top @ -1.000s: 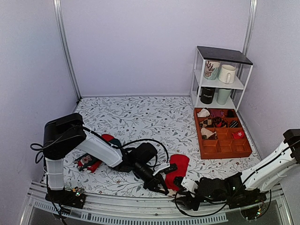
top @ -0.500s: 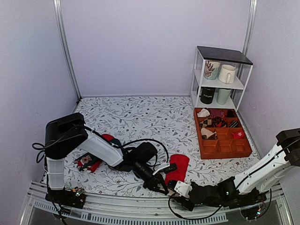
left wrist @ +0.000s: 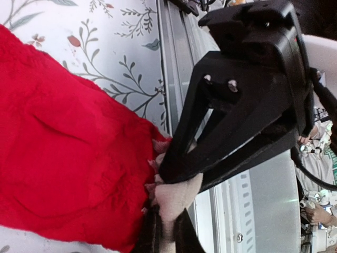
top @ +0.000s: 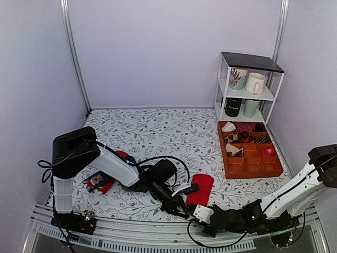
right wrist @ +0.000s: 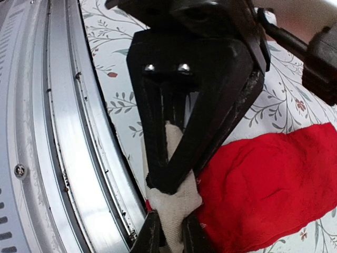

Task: Roll the socks
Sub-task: Roll a pair of socks at the center of the board.

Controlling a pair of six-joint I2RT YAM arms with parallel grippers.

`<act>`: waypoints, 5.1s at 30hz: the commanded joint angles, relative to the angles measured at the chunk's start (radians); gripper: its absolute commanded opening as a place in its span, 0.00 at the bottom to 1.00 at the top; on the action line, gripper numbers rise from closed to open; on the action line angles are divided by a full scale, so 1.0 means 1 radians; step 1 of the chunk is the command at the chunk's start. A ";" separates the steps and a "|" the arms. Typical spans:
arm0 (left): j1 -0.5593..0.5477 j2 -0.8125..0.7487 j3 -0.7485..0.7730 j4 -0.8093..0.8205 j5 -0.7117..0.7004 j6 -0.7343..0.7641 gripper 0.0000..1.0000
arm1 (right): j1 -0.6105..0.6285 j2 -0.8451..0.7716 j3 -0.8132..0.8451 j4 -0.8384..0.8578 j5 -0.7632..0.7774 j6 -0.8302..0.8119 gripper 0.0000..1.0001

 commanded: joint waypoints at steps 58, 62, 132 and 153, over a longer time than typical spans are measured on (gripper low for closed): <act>-0.114 -0.060 -0.220 0.432 -0.319 0.441 0.44 | -0.256 0.129 -0.301 0.301 -0.539 0.614 0.02; -0.115 -0.052 -0.208 0.422 -0.310 0.427 0.36 | -0.257 0.132 -0.301 0.299 -0.539 0.614 0.03; -0.028 -0.142 -0.114 -0.236 -0.881 -0.063 0.00 | -0.787 0.374 0.327 0.108 -0.769 0.344 0.04; 0.116 -0.067 -0.146 -0.233 -0.622 -0.061 0.00 | -0.812 -0.038 0.111 0.129 -0.954 -0.253 0.38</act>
